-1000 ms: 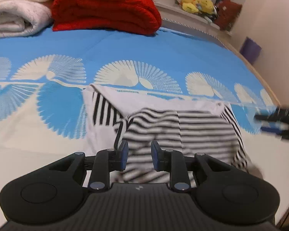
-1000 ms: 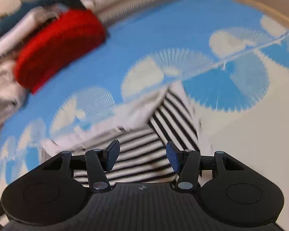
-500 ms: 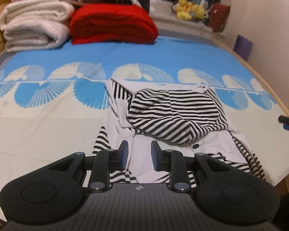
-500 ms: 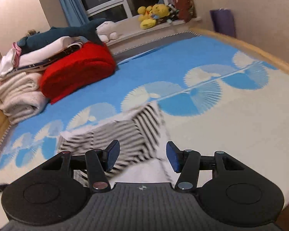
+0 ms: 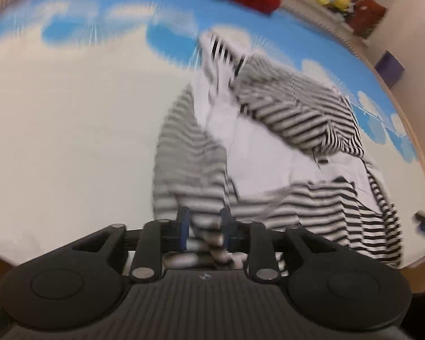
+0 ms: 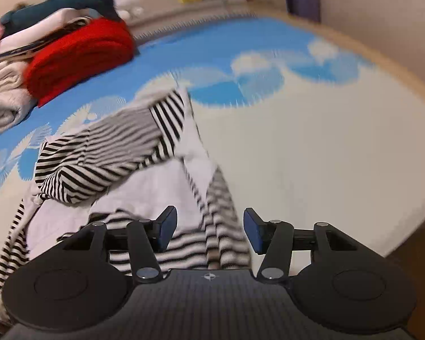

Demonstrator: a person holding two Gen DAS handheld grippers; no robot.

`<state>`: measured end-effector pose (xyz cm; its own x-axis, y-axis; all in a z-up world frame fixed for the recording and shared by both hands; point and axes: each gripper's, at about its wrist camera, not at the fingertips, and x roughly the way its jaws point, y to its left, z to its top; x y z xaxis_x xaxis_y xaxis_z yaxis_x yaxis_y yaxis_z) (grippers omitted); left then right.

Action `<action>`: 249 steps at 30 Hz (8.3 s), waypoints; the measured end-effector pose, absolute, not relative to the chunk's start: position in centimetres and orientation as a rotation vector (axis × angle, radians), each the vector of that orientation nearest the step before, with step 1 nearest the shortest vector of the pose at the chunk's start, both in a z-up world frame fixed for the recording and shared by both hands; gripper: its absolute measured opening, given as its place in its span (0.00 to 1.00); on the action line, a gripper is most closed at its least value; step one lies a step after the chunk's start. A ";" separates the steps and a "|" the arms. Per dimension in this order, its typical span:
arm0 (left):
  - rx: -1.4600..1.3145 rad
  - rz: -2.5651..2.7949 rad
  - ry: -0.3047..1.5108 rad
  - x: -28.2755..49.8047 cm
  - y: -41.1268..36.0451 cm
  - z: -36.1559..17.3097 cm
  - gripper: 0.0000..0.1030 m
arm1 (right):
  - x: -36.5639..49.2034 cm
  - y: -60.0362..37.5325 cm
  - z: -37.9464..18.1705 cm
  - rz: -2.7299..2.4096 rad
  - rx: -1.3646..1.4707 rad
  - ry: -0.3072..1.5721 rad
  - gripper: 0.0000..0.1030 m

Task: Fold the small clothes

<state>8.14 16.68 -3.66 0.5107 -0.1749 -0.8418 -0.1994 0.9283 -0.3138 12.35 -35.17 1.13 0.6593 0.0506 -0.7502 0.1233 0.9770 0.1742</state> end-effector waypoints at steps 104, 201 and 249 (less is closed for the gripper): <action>-0.665 -0.157 0.893 24.4 24.0 -1.9 0.49 | 29.6 -35.5 -0.7 0.036 0.488 0.922 0.25; -0.531 0.125 1.346 16.7 26.7 -9.5 0.40 | 20.4 -36.3 -4.8 0.048 0.200 1.269 0.47; -0.257 0.046 1.111 21.2 15.0 -6.0 0.55 | 22.7 -28.6 -2.3 0.182 0.014 1.037 0.49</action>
<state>21.25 14.97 -6.05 0.4460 -0.0915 -0.8904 -0.1643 0.9695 -0.1819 22.66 -28.60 -2.26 0.4950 0.1563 -0.8547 -0.1434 0.9849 0.0971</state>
